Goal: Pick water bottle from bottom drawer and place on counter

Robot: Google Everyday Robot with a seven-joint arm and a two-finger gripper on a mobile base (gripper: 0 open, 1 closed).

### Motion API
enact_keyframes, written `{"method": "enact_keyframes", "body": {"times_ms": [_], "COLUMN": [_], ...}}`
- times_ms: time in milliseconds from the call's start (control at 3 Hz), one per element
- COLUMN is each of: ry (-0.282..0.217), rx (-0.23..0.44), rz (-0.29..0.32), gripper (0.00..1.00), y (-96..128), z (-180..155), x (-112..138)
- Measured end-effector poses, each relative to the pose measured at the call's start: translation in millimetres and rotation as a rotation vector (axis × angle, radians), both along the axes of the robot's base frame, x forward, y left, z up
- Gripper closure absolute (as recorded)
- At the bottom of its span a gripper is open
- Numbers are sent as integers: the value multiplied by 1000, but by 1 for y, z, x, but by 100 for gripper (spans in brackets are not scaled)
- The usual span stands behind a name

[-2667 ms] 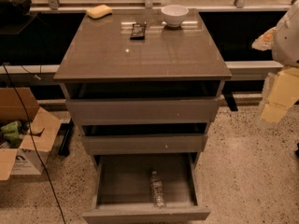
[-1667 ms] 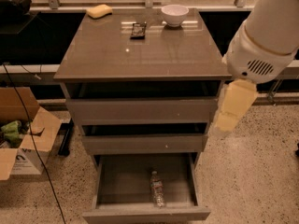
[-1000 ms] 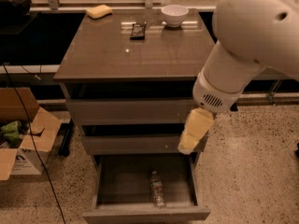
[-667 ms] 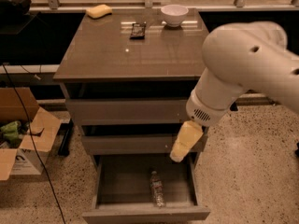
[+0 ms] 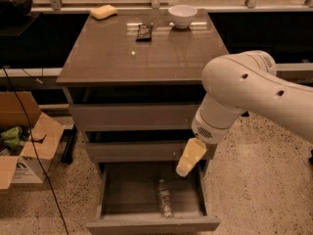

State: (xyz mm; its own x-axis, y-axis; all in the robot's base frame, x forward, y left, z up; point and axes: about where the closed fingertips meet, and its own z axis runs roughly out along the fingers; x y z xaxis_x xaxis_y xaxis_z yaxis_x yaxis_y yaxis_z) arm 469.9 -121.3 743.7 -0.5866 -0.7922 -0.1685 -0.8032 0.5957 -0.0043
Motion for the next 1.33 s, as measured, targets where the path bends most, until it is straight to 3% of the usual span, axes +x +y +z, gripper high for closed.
{"method": "enact_keyframes", "body": {"times_ms": [333,667,1333], "ry": [16,30,119], "rx": [-24,-52,39], "rz": [-15,-69,-322], "gripper": [0,0,0], "y": [3,11,13], "z": [-6,-34,-122], "x": [4,15,34]}}
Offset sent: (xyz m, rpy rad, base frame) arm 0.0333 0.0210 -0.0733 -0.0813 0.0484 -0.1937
